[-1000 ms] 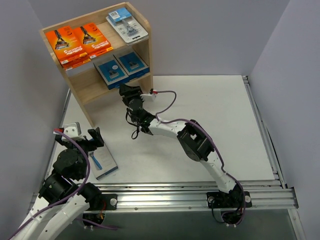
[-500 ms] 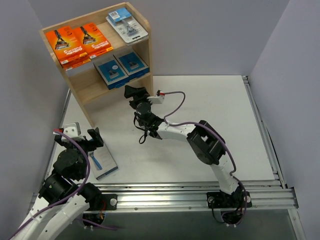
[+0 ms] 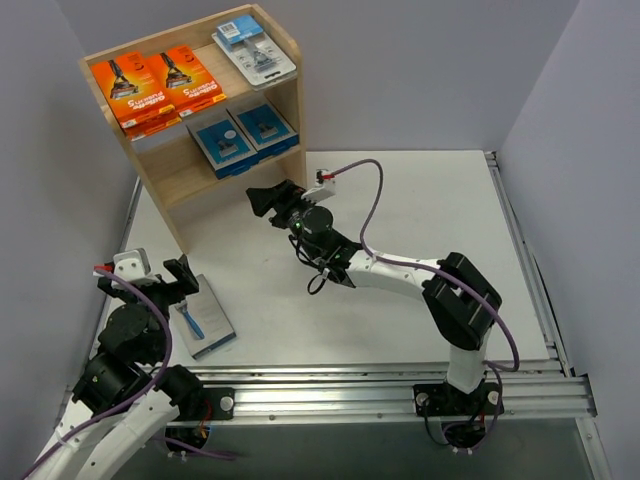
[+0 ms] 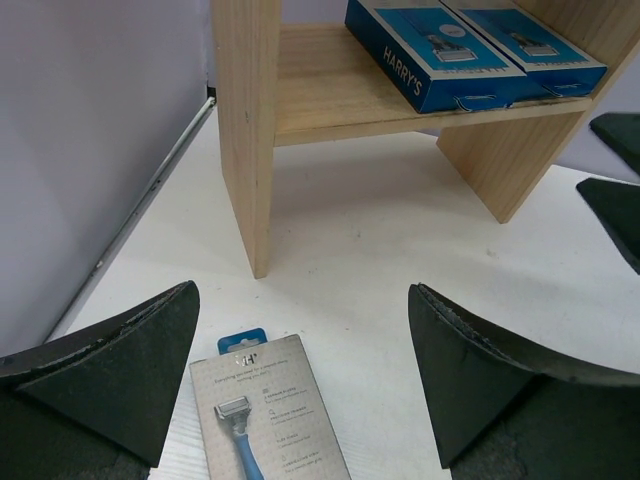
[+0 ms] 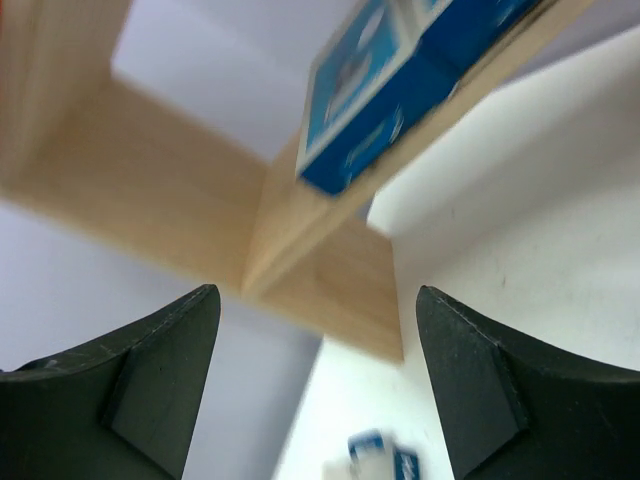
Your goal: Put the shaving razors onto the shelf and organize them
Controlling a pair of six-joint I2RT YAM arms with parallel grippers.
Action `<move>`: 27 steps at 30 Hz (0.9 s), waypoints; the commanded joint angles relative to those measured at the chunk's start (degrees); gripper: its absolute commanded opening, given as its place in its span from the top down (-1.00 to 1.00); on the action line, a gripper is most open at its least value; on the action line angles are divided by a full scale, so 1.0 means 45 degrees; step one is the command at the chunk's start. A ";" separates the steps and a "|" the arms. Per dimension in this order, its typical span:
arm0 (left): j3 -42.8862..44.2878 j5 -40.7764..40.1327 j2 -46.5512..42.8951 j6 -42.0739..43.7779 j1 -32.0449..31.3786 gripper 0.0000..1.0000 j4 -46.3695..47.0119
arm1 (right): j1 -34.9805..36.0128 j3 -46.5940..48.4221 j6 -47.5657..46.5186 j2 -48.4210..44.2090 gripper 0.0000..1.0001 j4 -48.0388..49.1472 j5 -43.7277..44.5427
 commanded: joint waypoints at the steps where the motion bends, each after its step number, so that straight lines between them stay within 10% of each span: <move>1: 0.0557 -0.0503 -0.0109 0.0206 -0.0027 -0.89 -0.0030 | 0.0359 -0.0248 -0.2160 -0.0294 -0.49 -0.1267 -0.4374; 15: 0.0517 -0.1206 -0.0910 0.0382 0.0012 -0.89 0.0029 | 0.3153 0.1997 -0.5327 0.3453 -0.25 -0.5724 -0.7700; 27: 0.0556 -0.0836 -0.0832 0.0303 0.0012 -0.90 -0.0049 | 0.3877 0.3580 -0.5989 0.4550 0.02 -0.9079 -0.4463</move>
